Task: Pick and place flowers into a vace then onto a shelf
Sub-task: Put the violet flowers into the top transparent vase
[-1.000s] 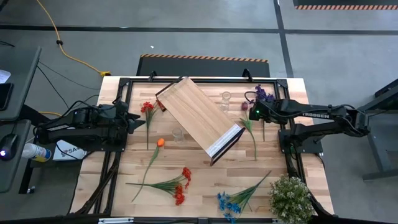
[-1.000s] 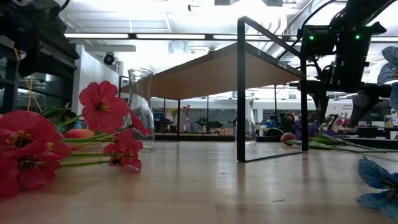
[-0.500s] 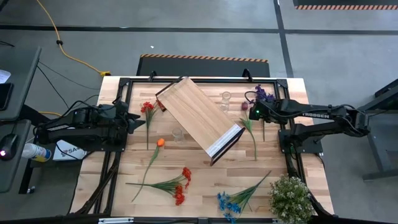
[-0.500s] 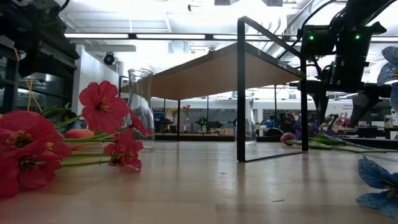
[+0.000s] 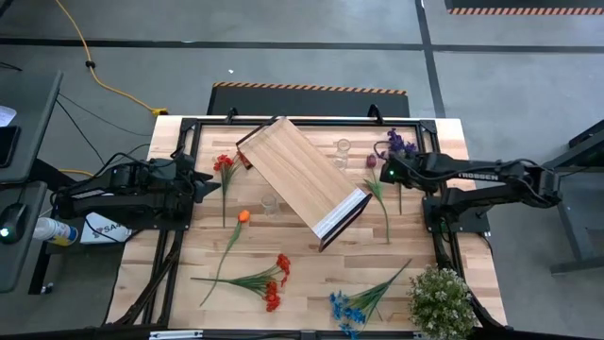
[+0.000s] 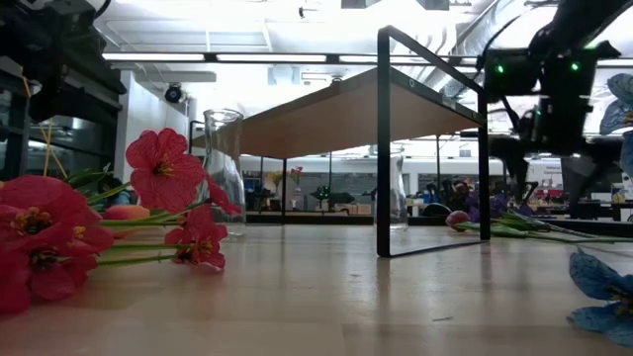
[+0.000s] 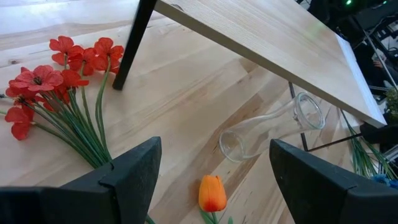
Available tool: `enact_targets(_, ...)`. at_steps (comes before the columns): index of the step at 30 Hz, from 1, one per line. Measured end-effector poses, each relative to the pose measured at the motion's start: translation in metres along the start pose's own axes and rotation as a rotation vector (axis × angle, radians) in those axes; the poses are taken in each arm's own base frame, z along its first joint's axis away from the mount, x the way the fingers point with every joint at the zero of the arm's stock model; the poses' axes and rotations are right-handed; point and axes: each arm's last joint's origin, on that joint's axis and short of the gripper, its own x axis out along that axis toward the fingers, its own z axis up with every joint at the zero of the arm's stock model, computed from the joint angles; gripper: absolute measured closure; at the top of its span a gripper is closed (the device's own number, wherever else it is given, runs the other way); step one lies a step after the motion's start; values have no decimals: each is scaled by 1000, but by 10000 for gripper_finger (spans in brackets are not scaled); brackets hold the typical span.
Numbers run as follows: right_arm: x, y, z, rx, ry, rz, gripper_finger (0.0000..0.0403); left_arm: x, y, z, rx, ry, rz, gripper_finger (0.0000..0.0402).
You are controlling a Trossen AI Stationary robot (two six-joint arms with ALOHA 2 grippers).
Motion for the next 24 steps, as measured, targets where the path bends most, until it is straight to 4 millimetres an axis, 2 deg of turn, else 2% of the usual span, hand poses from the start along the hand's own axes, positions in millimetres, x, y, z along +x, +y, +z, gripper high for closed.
enact_targets(10, 28, -7, -11, 76, -9, 85, 73, 0, 0, 0, 0, 0, 0, 69)
enact_targets(24, 34, -12, 2, 181, -59, 51, 73, 0, 0, 0, 0, -5, 4, 69)
